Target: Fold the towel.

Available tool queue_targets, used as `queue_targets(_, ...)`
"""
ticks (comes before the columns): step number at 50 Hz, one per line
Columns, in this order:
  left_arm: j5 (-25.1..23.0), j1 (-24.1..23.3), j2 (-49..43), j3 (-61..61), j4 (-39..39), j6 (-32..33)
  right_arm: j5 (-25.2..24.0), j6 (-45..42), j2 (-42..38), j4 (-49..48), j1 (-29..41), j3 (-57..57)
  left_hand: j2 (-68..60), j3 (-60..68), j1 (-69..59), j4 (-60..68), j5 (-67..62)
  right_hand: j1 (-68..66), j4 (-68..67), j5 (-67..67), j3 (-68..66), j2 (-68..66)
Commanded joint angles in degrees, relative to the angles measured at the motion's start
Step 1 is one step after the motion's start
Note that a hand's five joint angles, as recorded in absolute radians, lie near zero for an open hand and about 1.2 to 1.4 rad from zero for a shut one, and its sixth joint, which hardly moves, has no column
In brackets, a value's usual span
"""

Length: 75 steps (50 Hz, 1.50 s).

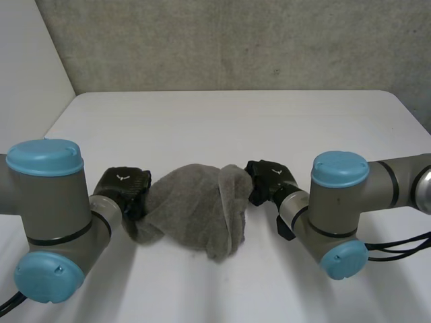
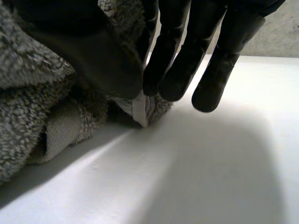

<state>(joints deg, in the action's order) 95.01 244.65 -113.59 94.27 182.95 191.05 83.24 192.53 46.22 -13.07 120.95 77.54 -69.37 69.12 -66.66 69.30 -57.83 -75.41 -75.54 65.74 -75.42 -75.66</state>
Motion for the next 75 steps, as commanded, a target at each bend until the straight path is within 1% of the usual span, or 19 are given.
queue_targets(1, 0.1, 0.2, 0.2, -1.3, 0.1, 0.2, 2.3, -1.4, -0.7, 0.1, 1.0, -2.6, -10.6, 10.9, -13.3, 10.7, -12.2, -4.6, -4.5, 4.3, -4.6, -4.3)
queue_targets(10, -0.1, 0.6, 3.5, -16.6, 2.5, -0.2, 3.7, -11.7, 7.2, -1.7, 0.3, -13.1, -10.6, 10.9, -13.3, 10.7, -12.2, -4.6, -4.5, 4.3, -4.6, -4.3)
queue_targets(15, 0.0, 0.1, 7.6, -23.9, 9.2, -2.2, 6.8, -16.4, 17.0, -15.7, -0.2, -17.9, -10.6, 10.9, -13.3, 10.7, -12.2, -4.6, -4.5, 4.3, -4.6, -4.3)
queue_targets(19, 0.0, 0.0, 13.1, -24.7, 15.3, -7.3, 6.3, -16.7, 20.6, -20.4, -0.5, -17.9, -10.6, 10.9, -13.3, 10.7, -12.2, -4.6, -4.5, 4.3, -4.6, -4.3)
queue_targets(30, -2.3, -2.1, 16.3, -9.4, 16.1, -10.3, -0.7, -18.9, 19.5, -6.6, -0.9, -7.9, -10.6, 10.9, -13.3, 10.7, -12.2, -4.6, -4.5, 4.3, -4.6, -4.3)
queue_targets(37, -3.9, -6.1, 11.5, 1.7, 16.2, -10.3, -0.5, -24.6, 14.5, -2.2, -2.0, -2.4, -10.6, 10.9, -13.3, 10.7, -12.2, -4.6, -4.5, 4.3, -4.6, -4.3)
queue_targets(39, -3.9, -9.5, 7.3, 4.5, 16.0, -9.7, -0.4, -26.5, 13.4, -0.3, -3.4, -1.4, -10.6, 10.9, -13.3, 10.7, -12.2, -4.6, -4.5, 4.3, -4.6, -4.3)
queue_targets(50, -3.6, -17.1, -0.4, 5.7, 16.4, -7.1, -0.1, -34.3, 10.2, 4.0, -11.6, 5.6, -10.6, 10.9, -13.3, 10.7, -12.2, -4.6, -4.5, 4.3, -4.6, -4.3)
queue_targets(52, -3.6, -18.1, -0.7, 5.4, 16.4, -7.2, 0.0, -34.4, 10.7, 4.2, -12.6, 6.3, -10.6, 10.9, -13.3, 10.7, -12.2, 1.4, 1.5, -1.7, 1.4, 1.7)
queue_targets(54, -3.6, -19.0, -0.7, 5.2, 16.4, -7.3, 0.2, -34.4, 12.2, 4.5, -14.2, 7.7, -10.6, 10.9, -13.3, 10.7, -12.2, 43.6, 43.7, -43.9, 43.6, 43.8)
queue_targets(55, -3.6, -20.0, -0.7, 5.2, 16.5, -7.3, 0.2, -34.4, 12.2, 4.5, -14.3, 7.7, -10.6, 10.9, -13.3, 10.7, -12.2, 43.8, 43.9, -44.1, 43.8, 44.0)
queue_targets(56, -3.6, -20.0, -0.7, 5.2, 16.5, -7.3, 0.2, -34.4, 13.4, 4.5, -14.9, 8.8, -10.6, 10.9, -13.3, 10.7, -12.2, 57.8, 57.9, -58.1, 57.8, 58.0)
queue_targets(57, -3.6, -20.9, -0.7, 5.2, 16.5, -7.3, 0.2, -34.4, 14.6, 4.5, -15.4, 9.6, -6.2, 6.4, -8.9, 6.2, -7.7, 63.9, 64.1, -64.2, 63.9, 64.2)
queue_targets(58, -3.7, -21.6, -0.6, 5.2, 16.5, -7.3, 0.2, -34.4, 14.6, 4.5, -15.4, 9.6, 12.7, -12.5, 10.0, -12.6, 11.2, 64.0, 64.1, -64.3, 64.0, 64.2)
queue_targets(59, -3.7, -21.6, -0.6, 5.2, 16.5, -7.3, 0.2, -34.4, 15.6, 4.5, -15.7, 10.1, 12.9, -12.6, 10.2, -12.8, 11.4, 65.4, 65.5, -65.7, 65.4, 65.7)
queue_targets(60, -3.6, -22.1, -0.3, 5.2, 16.5, -7.1, 0.2, -34.4, 15.6, 4.5, -15.7, 10.1, 34.2, -34.0, 31.5, -34.1, 32.7, 65.4, 65.5, -65.7, 65.4, 65.7)
queue_targets(61, -3.3, -22.3, 0.0, 5.2, 16.2, -6.9, 0.2, -34.4, 16.5, 4.5, -16.0, 10.5, 44.1, -43.8, 41.4, -44.0, 42.5, 65.4, 65.5, -65.7, 65.4, 65.7)
queue_targets(68, -2.7, -21.4, 3.7, 6.0, 16.1, -7.1, -0.5, -34.3, 22.7, 4.5, -16.4, 11.4, 47.6, -47.3, 44.8, -47.5, 46.0, 65.4, 65.5, -65.7, 65.4, 65.7)
queue_targets(75, -2.9, -13.8, 10.4, 8.6, 14.7, -7.0, -4.2, -42.0, 27.2, 11.1, -15.5, 9.5, 50.2, -50.0, 47.5, -50.2, 48.7, 65.4, 65.5, -65.7, 65.4, 65.7)
